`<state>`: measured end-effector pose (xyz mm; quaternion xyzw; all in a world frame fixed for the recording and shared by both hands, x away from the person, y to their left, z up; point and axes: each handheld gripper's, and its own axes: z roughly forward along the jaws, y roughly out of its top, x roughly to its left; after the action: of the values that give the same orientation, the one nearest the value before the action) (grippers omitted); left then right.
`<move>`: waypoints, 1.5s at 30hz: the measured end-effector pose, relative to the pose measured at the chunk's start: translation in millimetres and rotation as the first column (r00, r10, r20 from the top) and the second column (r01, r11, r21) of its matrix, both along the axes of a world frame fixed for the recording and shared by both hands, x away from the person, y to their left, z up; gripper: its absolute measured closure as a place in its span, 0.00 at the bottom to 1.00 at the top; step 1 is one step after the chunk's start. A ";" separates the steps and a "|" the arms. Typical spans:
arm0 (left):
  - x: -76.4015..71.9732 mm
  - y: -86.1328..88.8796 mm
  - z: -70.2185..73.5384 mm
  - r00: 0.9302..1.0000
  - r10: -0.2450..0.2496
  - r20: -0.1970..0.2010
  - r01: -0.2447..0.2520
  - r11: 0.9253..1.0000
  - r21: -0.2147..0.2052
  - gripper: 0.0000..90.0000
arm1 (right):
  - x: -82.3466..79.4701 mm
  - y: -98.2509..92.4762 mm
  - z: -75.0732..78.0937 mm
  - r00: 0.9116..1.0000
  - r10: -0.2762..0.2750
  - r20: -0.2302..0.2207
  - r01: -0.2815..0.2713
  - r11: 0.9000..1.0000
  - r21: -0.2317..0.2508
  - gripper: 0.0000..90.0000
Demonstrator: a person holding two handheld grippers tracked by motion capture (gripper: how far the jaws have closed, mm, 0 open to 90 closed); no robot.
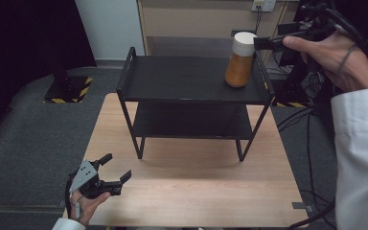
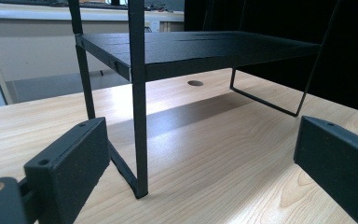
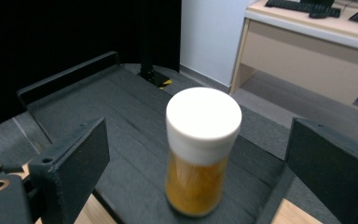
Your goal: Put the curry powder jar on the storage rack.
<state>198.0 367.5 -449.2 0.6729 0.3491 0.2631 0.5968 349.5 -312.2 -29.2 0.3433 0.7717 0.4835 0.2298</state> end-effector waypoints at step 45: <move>3.8 -3.2 1.6 1.000 -0.005 -0.010 0.005 1.000 0.021 0.03 | -110.3 -58.2 -45.6 0.997 0.036 0.066 -0.035 0.999 -0.006 0.09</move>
<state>201.9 364.3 -447.6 0.6812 0.3475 0.2621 0.5887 239.2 -370.5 -74.8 0.3127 0.7709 0.4966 0.2475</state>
